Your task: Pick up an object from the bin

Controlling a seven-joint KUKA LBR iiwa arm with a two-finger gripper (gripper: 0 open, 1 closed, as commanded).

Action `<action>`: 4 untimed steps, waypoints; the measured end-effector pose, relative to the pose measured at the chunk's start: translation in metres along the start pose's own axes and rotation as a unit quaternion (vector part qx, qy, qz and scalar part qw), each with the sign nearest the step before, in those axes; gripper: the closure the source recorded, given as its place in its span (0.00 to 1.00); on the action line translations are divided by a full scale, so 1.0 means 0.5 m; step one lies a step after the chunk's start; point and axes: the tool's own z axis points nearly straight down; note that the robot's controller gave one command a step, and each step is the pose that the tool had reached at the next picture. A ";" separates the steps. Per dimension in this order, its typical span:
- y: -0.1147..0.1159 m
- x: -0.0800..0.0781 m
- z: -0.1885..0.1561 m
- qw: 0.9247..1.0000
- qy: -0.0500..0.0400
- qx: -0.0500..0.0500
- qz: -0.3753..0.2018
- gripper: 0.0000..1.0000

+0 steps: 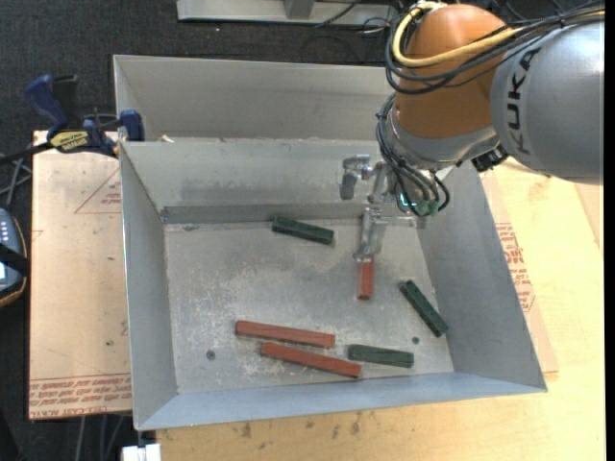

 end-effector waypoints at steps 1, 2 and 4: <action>0.000 -0.003 -0.010 1.000 -0.004 0.000 0.000 0.00; -0.042 0.006 0.081 0.999 -0.007 0.000 -0.034 0.00; -0.135 0.007 0.299 0.989 -0.004 0.000 -0.146 1.00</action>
Offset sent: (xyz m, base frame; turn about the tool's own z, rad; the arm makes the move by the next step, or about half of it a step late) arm -0.0135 -0.0556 -0.1135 -0.1638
